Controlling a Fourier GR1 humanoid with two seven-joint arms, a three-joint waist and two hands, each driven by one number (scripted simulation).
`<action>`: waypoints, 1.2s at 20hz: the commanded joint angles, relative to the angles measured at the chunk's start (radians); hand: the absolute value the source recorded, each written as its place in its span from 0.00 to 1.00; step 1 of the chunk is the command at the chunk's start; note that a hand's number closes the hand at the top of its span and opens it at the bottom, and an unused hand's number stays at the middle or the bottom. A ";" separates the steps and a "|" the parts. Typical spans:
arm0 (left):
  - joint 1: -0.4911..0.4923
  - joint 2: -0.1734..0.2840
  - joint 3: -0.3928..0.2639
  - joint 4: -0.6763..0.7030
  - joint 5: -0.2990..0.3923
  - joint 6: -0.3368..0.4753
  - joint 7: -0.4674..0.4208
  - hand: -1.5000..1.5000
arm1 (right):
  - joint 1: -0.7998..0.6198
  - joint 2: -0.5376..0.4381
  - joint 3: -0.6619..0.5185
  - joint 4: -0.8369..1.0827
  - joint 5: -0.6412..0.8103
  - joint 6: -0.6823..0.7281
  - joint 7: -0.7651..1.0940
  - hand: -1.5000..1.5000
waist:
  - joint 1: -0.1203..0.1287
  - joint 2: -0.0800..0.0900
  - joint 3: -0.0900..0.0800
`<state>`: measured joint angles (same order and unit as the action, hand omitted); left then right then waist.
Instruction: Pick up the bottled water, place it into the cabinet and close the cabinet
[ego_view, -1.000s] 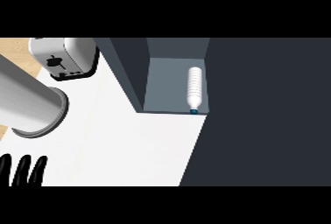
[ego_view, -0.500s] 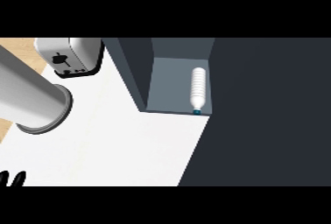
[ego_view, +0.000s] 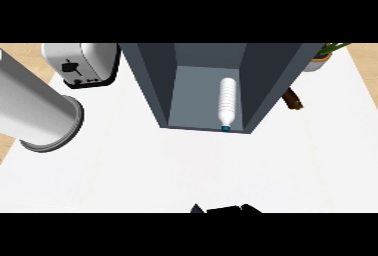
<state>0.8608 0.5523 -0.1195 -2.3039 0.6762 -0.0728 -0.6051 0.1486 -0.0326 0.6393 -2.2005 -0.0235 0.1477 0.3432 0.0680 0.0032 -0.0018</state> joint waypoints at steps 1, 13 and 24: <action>0.081 0.018 0.111 -0.013 0.131 -0.104 -0.031 0.00 | -0.208 0.031 -0.011 0.098 -0.097 -0.123 0.051 1.00 | -0.006 -0.001 0.000; 0.204 -0.019 0.255 0.048 0.199 -0.303 -0.072 0.00 | -0.664 0.032 -0.338 0.449 -0.412 -0.188 0.061 1.00 | -0.025 -0.001 0.002; 0.316 -0.068 0.416 0.010 0.314 -0.429 -0.019 0.00 | -0.833 -0.038 -0.518 0.821 -0.466 0.078 -0.054 1.00 | -0.032 -0.001 0.003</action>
<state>1.1292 0.5150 0.2578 -2.2898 0.9673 -0.4485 -0.6342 -0.6258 -0.0387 0.1989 -1.5254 -0.4947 0.1710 0.3543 0.0351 -0.0102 0.0004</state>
